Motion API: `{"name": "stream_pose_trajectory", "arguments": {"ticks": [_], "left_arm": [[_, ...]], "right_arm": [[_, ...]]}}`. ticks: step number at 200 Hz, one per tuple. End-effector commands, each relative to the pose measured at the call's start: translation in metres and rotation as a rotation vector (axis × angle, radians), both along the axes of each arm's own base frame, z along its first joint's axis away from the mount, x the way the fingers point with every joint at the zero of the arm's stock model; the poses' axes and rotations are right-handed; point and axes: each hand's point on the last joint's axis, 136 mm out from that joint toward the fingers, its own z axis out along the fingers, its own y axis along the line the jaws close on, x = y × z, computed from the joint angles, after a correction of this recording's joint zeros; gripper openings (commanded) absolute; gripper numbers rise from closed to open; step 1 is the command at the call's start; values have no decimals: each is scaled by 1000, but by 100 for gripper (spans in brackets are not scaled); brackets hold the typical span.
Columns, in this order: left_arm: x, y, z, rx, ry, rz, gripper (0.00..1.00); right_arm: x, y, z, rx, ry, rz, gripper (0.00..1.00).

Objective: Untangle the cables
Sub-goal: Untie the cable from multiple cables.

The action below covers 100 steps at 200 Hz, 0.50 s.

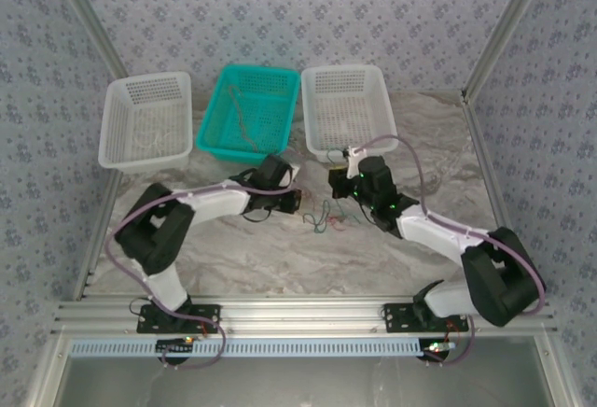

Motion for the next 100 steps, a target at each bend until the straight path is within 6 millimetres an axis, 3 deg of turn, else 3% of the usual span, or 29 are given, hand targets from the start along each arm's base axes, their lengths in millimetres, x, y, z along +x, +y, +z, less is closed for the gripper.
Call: {"name": "stream_pose_trajectory", "arguments": {"ticks": [1, 16, 22, 32, 40, 79, 88, 100], "left_arm": [[2, 8, 57, -51, -106, 12, 0], [-1, 11, 74, -69, -137, 5, 0], [-2, 11, 78, -75, -145, 3, 0], [-2, 11, 83, -84, -152, 3, 0], [-3, 11, 85, -87, -155, 2, 0], [-4, 11, 91, -102, -155, 11, 0], [-3, 10, 93, -110, -155, 11, 0], [-5, 7, 96, -126, -153, 1, 0]], "right_arm": [[-14, -54, -45, -91, 80, -193, 6], [-29, -69, -69, -82, 154, -197, 20], [-35, -70, -71, -63, 175, -189, 35], [-44, -70, -67, -39, 188, -177, 70], [-49, -71, -59, -32, 184, -166, 85], [-67, -83, 22, -15, -17, -145, 88], [-75, -76, 37, 24, -81, -85, 87], [-92, -50, 58, 96, -199, 98, 85]]}}
